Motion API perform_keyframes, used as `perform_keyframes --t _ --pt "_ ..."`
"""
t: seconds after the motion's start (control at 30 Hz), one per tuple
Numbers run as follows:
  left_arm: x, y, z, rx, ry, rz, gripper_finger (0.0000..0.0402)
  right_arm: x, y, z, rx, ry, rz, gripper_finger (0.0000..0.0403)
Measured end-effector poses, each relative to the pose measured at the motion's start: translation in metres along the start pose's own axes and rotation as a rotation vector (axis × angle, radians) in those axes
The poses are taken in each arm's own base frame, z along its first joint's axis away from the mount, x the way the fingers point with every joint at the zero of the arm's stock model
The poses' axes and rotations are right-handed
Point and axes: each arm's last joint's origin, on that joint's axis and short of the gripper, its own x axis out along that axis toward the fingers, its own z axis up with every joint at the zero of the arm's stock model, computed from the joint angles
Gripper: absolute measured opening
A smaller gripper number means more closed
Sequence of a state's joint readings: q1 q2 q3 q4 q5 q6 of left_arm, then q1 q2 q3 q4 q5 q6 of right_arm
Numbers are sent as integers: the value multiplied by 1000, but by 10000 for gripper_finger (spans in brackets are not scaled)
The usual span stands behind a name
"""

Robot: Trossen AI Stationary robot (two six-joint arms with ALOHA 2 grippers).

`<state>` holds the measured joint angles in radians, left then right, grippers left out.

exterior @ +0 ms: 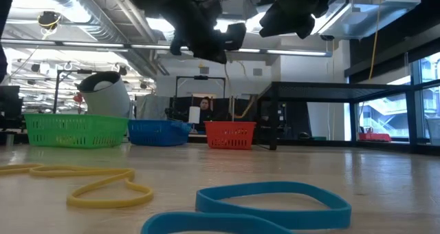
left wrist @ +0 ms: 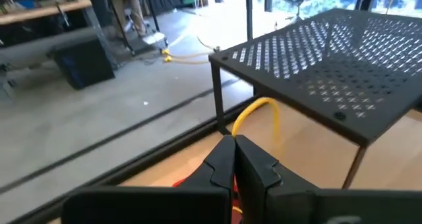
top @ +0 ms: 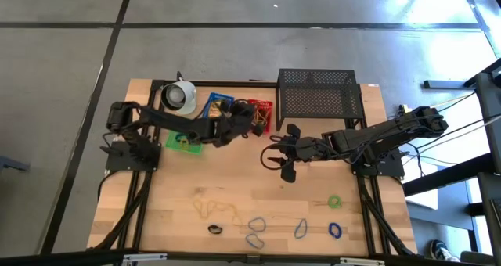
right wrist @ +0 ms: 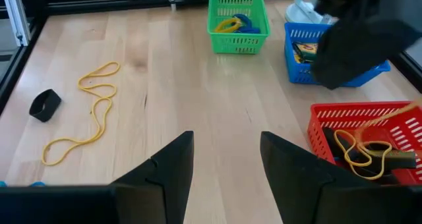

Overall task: Pick & Place Office Desk Supplies
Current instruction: Put the yellow rubber band into the red bin

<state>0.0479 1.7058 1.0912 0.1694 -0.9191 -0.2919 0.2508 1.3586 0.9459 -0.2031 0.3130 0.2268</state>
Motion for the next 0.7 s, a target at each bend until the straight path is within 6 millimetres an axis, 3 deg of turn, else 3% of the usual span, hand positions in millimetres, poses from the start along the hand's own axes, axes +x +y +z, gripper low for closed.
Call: perform_keyframes --t 0.27,0.7 --pt "22 5 -11 -49 62 -41 3 0 0 0 0 -1 0 178" --pt "36 -5 -43 39 138 -26 3 0 0 1 3 -8 2 178"
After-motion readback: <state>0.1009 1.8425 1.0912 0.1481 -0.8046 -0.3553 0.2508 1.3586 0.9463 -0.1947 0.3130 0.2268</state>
